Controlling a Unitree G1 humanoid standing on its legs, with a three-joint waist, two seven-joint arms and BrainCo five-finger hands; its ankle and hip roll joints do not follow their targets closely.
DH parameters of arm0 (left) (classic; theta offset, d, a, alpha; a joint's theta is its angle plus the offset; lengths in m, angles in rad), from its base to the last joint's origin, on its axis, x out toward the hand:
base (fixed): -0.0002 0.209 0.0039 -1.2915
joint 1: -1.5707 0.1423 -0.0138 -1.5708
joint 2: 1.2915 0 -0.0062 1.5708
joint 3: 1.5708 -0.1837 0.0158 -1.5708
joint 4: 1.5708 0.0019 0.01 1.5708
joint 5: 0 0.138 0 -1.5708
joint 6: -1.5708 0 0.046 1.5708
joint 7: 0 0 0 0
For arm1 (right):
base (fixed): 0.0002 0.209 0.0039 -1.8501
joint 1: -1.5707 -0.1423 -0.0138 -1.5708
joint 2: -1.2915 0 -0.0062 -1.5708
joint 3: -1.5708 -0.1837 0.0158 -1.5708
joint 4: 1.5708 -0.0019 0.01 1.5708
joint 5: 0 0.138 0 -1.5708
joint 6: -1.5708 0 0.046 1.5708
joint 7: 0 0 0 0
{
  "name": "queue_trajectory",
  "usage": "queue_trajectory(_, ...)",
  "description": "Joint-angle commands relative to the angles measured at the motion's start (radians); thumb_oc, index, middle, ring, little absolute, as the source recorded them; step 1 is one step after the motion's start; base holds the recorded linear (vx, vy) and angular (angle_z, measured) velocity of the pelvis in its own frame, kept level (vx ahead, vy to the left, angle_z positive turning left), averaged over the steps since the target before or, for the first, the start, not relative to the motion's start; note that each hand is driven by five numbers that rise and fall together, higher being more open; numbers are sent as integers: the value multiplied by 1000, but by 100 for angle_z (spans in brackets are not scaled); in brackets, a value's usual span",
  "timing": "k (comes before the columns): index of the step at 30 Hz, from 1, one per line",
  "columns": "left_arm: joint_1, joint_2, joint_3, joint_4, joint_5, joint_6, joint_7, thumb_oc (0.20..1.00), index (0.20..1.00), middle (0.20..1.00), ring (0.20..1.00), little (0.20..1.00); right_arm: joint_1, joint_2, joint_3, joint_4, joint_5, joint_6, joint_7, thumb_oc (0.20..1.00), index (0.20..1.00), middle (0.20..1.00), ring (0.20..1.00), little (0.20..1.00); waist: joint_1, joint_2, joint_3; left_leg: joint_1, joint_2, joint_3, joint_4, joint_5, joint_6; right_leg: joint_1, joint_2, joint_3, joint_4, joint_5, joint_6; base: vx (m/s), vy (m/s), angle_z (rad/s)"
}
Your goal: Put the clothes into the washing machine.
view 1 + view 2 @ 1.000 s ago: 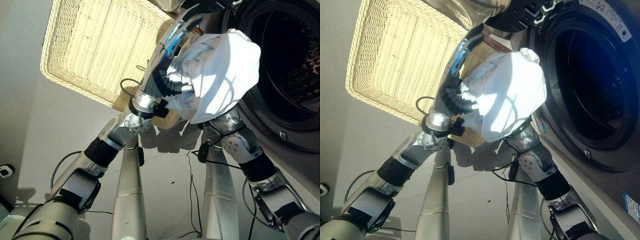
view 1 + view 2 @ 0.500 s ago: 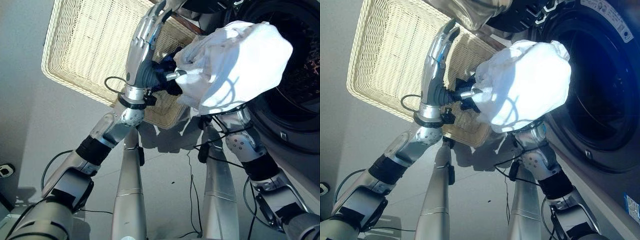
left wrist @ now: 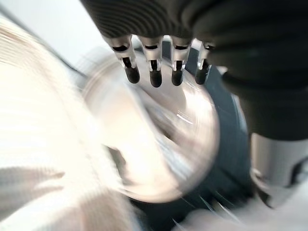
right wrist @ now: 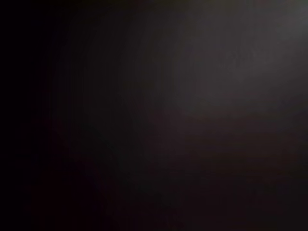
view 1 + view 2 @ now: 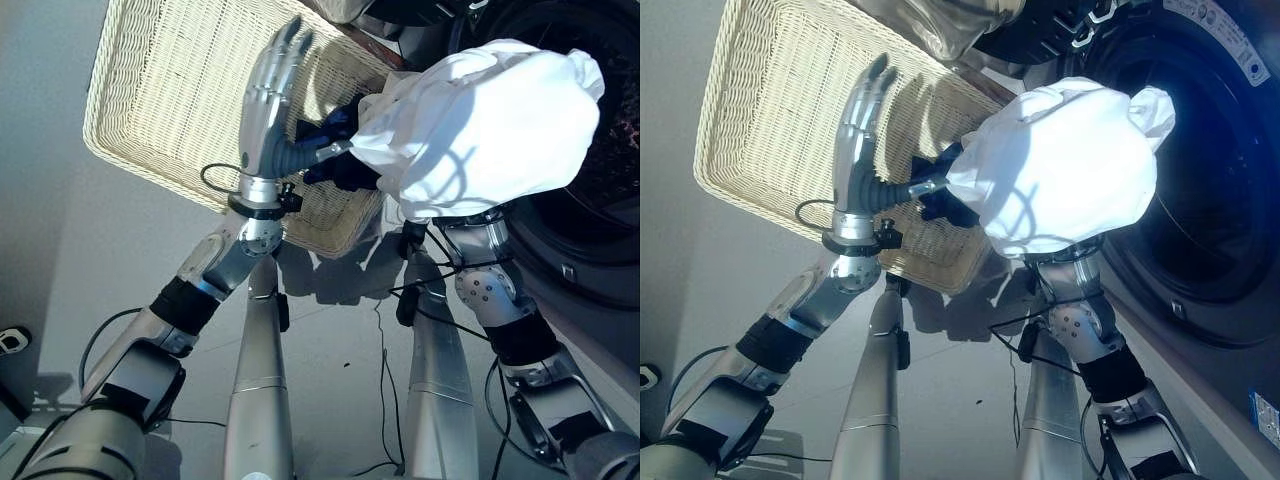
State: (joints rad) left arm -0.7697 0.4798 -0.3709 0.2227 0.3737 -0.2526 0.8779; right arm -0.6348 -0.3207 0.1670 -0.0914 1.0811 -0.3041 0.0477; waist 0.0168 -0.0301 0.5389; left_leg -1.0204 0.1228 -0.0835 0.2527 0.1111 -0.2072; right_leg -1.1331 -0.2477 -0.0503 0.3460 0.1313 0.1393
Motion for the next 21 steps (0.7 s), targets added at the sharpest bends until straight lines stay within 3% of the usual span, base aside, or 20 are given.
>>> queue_trajectory(1, -24, 18, 33, -22, -65, -62, 108, 1000, 1000, 1000, 1000, 1000, -7, -5, -32, -137, 35, -90, 25, 200, 200, 200, 200, 200, -8, 14, -19, -16, -63, -10, -16, 32, 85, 19, 25, -56, -27, 82, 78, 0, 0, 0)
queue_trajectory(9, -43, 3, 53, 119, -222, -80, 150, 1000, 1000, 1000, 1000, 1000, -35, -20, -70, -75, 55, -92, -40, 200, 200, 200, 200, 200, -21, 3, -19, -13, -52, -3, -11, 34, 75, 22, 35, -50, -21, 82, 79, 0, 0, 0)
queue_trajectory(14, -79, -1, 32, 262, -262, -83, 169, 1000, 1000, 1000, 1000, 1000, -79, -71, -84, 80, 161, -58, -84, 200, 200, 200, 200, 200, -27, 0, -19, -4, -44, 8, -12, 35, 68, 30, 43, -49, -23, 82, 77, 2, 26, -1)
queue_trajectory(21, -149, 9, -25, 427, -338, -103, 167, 1000, 1000, 1000, 1000, 1000, -169, -150, -80, 399, 384, -52, -65, 200, 200, 200, 200, 200, -25, 5, -19, 7, -41, 13, -23, 32, 61, 41, 45, -54, -35, 83, 77, -1, 4, -3)
